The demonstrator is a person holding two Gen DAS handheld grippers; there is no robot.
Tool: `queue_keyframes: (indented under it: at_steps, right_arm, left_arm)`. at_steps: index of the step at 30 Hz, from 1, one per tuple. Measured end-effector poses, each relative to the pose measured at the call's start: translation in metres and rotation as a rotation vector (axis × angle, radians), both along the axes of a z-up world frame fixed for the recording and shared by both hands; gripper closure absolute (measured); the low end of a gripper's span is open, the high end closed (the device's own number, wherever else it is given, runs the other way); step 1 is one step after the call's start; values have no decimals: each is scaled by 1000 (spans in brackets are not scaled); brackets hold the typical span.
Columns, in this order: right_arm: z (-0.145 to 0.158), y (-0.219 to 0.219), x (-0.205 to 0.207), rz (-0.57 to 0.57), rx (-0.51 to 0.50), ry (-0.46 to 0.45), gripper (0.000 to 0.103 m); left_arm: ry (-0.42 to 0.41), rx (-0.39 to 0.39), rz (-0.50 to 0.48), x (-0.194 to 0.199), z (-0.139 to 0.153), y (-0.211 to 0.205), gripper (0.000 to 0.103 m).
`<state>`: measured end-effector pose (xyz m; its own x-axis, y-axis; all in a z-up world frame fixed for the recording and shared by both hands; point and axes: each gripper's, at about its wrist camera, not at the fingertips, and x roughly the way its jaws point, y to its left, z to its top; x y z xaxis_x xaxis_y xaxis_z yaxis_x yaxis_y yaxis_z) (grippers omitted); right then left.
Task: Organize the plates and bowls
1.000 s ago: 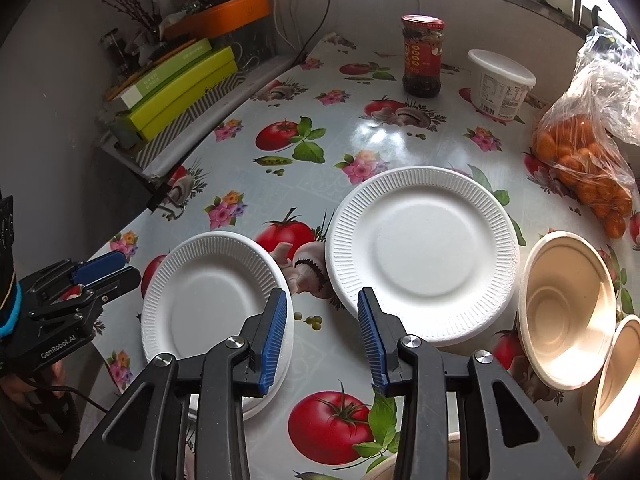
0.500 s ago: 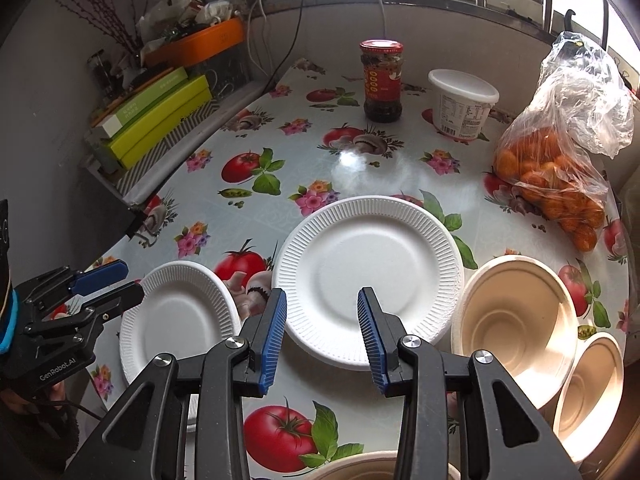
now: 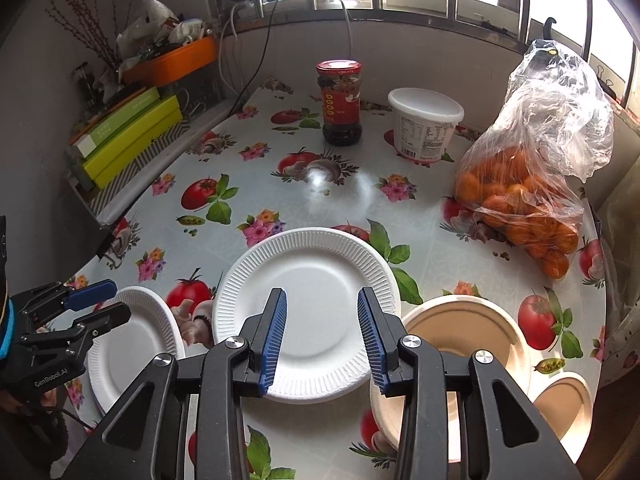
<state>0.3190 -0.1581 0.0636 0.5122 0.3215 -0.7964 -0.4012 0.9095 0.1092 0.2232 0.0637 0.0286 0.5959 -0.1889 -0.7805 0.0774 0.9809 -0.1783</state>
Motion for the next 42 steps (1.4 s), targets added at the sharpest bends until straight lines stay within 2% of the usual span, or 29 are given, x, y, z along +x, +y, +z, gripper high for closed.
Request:
queue_keyframes:
  at_steps: [3,7,16,23,29,42]
  right_arm:
    - [-4,-6,13,-3,-11,9,66]
    - [-12,-13,34,-14,-3,47,66]
    - [-38,-21,80,-28,26,141,66]
    - [-53,-17,92,-9,9,172,67]
    - [-63,-13,99,7,-3,202,70]
    - [-72,-13,106,-2,15,239,71]
  left_arm:
    - [9,6,-13,7,-4,-6,63]
    - [52,-64,-25,20,-11,-10,63]
    - [140,-137,-48,41,-31,-28,63]
    - [173,-157,-41,50,-40,-30,63]
    - [210,-213,-35,57,-48,-28,63]
    - [244,-205,-35,59,-52,-31,63]
